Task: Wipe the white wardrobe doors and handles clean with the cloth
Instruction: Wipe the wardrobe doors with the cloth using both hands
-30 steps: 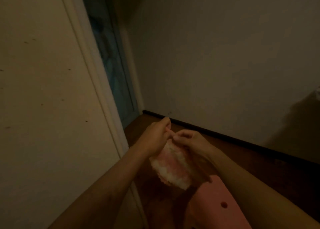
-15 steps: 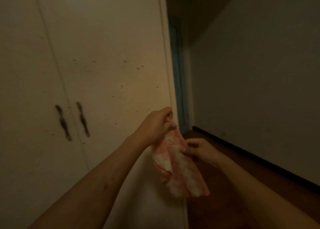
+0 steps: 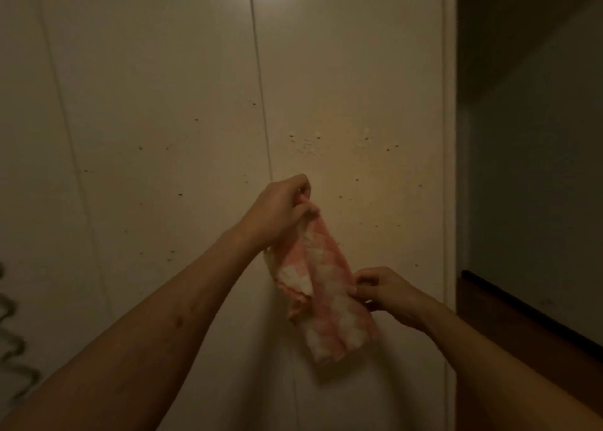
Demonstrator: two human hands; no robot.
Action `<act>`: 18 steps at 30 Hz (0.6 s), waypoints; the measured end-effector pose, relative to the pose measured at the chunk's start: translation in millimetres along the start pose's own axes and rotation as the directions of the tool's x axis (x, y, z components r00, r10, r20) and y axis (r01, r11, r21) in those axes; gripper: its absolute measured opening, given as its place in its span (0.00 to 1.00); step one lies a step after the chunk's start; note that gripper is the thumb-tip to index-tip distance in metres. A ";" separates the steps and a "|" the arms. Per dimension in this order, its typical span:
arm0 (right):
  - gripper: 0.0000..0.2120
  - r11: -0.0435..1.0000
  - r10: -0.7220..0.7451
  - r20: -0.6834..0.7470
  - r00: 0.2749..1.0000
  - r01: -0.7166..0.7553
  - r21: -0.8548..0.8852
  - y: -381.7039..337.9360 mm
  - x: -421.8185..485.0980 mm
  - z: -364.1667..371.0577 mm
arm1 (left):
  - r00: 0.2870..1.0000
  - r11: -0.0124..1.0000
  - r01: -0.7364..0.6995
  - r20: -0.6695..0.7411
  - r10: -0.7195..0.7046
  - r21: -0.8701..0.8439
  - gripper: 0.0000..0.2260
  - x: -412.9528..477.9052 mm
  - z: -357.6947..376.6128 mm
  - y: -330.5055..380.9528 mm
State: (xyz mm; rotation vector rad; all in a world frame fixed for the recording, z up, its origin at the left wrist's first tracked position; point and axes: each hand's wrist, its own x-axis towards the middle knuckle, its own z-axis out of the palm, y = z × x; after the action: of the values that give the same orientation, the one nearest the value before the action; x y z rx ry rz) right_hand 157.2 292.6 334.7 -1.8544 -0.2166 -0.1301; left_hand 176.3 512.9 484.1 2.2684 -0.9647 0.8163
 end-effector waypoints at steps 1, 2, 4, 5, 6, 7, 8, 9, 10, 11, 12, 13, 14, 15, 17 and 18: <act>0.05 1.000 -0.007 0.009 1.000 0.007 -0.004 -4.6 4.8 7.8 | 1.000 1.000 0.009 -0.015 -0.009 0.014 0.08 -2.1 -10.8 -6.5; 0.06 1.000 -0.016 0.013 1.000 0.016 -0.011 -10.6 9.8 15.5 | 0.999 0.999 0.017 -0.036 -0.016 0.028 0.08 -4.2 -21.9 -14.3; 0.07 0.999 -0.036 0.000 0.999 0.036 -0.035 -25.0 16.9 27.7 | 0.996 0.998 0.047 -0.078 -0.043 0.043 0.09 -8.7 -40.6 -28.5; 0.07 0.997 -0.054 -0.015 0.998 0.053 -0.051 -33.5 20.3 32.5 | 0.993 0.997 0.069 -0.101 -0.064 0.046 0.09 -11.2 -49.2 -35.9; 0.08 0.995 -0.076 -0.033 0.997 0.073 -0.070 -42.6 23.3 37.6 | 0.988 0.994 0.093 -0.125 -0.086 0.050 0.09 -14.0 -57.6 -44.0; 0.09 0.991 -0.101 -0.049 0.994 0.096 -0.088 -52.6 25.9 42.6 | 0.983 0.992 0.117 -0.147 -0.108 0.053 0.09 -17.4 -66.0 -51.9; 0.09 0.987 -0.124 -0.058 0.991 0.117 -0.113 -62.8 28.4 46.8 | 0.978 0.989 0.135 -0.165 -0.125 0.054 0.09 -20.7 -73.9 -59.3; 0.10 0.981 -0.140 -0.070 0.988 0.129 -0.142 -72.3 31.5 50.6 | 0.975 0.988 0.148 -0.176 -0.138 0.047 0.09 -24.2 -81.3 -65.8; 0.10 0.973 -0.153 -0.080 0.985 0.136 -0.185 -81.7 35.5 54.2 | 0.972 0.987 0.155 -0.185 -0.146 0.035 0.09 -27.8 -88.9 -72.5; 0.10 0.963 -0.172 -0.093 0.981 0.148 -0.225 -92.4 40.0 57.0 | 0.969 0.987 0.161 -0.192 -0.154 0.021 0.10 -31.0 -96.7 -78.0; 0.10 0.947 -0.201 -0.101 0.974 0.167 -0.275 -102.3 43.8 57.9 | 0.967 0.986 0.166 -0.200 -0.160 0.011 0.10 -33.6 -102.4 -83.4; 0.09 0.921 -0.239 -0.100 0.966 0.193 -0.339 -114.8 50.1 60.7 | 0.961 0.985 0.171 -0.220 -0.165 0.006 0.11 -36.0 -110.8 -90.4; 0.09 0.885 -0.278 -0.092 0.956 0.218 -0.413 -127.1 57.4 63.2 | 0.956 0.985 0.174 -0.242 -0.167 0.007 0.11 -37.5 -118.8 -97.4; 0.08 0.848 -0.317 -0.089 0.944 0.240 -0.473 -140.1 64.1 64.9 | 0.950 0.983 0.181 -0.260 -0.171 0.013 0.12 -37.5 -126.1 -103.6; 0.06 0.806 -0.363 -0.089 0.928 0.265 -0.529 -165.3 72.4 67.8 | 0.938 0.978 0.207 -0.288 -0.194 0.017 0.12 -36.4 -137.8 -114.8; 0.05 0.795 -0.381 -0.090 0.920 0.276 -0.539 -178.3 76.4 69.9 | 0.933 0.976 0.216 -0.296 -0.203 0.012 0.11 -35.5 -144.1 -120.7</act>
State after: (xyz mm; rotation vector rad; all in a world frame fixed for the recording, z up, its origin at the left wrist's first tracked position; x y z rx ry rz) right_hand 192.0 415.5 496.6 -2.3095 -0.4004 -0.6717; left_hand 203.1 697.2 527.5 2.1595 -0.5629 1.0500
